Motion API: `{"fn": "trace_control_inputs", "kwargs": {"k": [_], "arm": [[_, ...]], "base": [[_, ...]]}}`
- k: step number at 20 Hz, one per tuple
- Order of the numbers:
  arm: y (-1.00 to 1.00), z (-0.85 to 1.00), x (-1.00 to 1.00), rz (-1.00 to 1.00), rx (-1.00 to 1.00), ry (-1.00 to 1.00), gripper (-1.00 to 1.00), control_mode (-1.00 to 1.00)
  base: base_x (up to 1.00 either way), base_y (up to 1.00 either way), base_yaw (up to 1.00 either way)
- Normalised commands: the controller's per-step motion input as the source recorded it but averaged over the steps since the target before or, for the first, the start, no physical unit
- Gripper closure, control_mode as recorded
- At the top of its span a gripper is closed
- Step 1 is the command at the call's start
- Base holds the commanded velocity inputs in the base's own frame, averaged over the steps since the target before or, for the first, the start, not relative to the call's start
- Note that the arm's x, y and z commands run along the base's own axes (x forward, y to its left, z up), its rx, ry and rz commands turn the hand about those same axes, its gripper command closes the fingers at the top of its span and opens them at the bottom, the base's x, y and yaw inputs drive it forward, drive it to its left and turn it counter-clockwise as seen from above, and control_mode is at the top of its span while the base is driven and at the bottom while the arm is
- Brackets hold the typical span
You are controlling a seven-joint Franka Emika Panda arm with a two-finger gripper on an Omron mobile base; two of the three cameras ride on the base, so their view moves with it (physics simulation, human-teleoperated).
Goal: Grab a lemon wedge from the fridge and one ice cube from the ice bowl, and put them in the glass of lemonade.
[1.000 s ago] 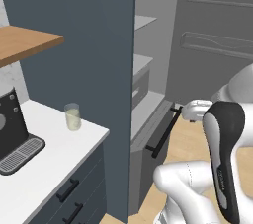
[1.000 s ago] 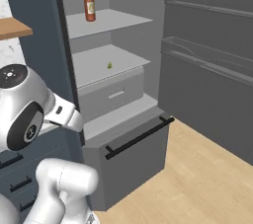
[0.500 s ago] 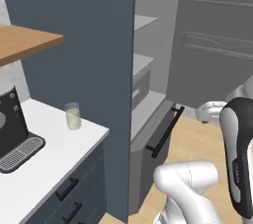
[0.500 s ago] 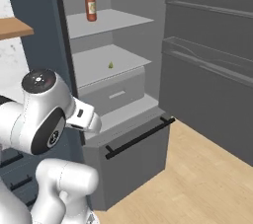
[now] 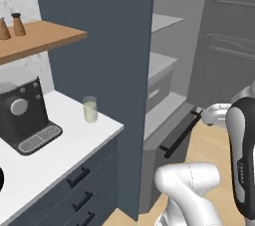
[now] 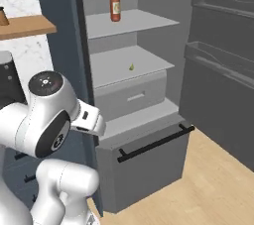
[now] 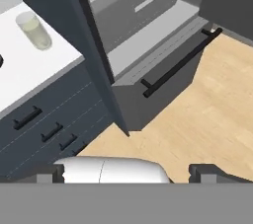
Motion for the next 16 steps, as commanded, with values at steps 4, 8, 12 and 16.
{"fn": "trace_control_inputs", "kwargs": {"k": [4, 8, 12, 16], "arm": [[0.0, 0.0, 0.0, 0.0, 0.0, 0.0, -1.0, 1.0], [0.0, 0.0, 0.0, 0.0, 0.0, 0.0, -1.0, 1.0], [0.0, 0.0, 0.0, 0.0, 0.0, 0.0, -1.0, 1.0], [0.0, 0.0, 0.0, 0.0, 0.0, 0.0, -1.0, 1.0]], "base": [[0.29, -0.78, 0.33], [0.4, -1.0, 0.25], [0.36, -0.91, 0.2], [0.3, -0.54, 0.18]]}}
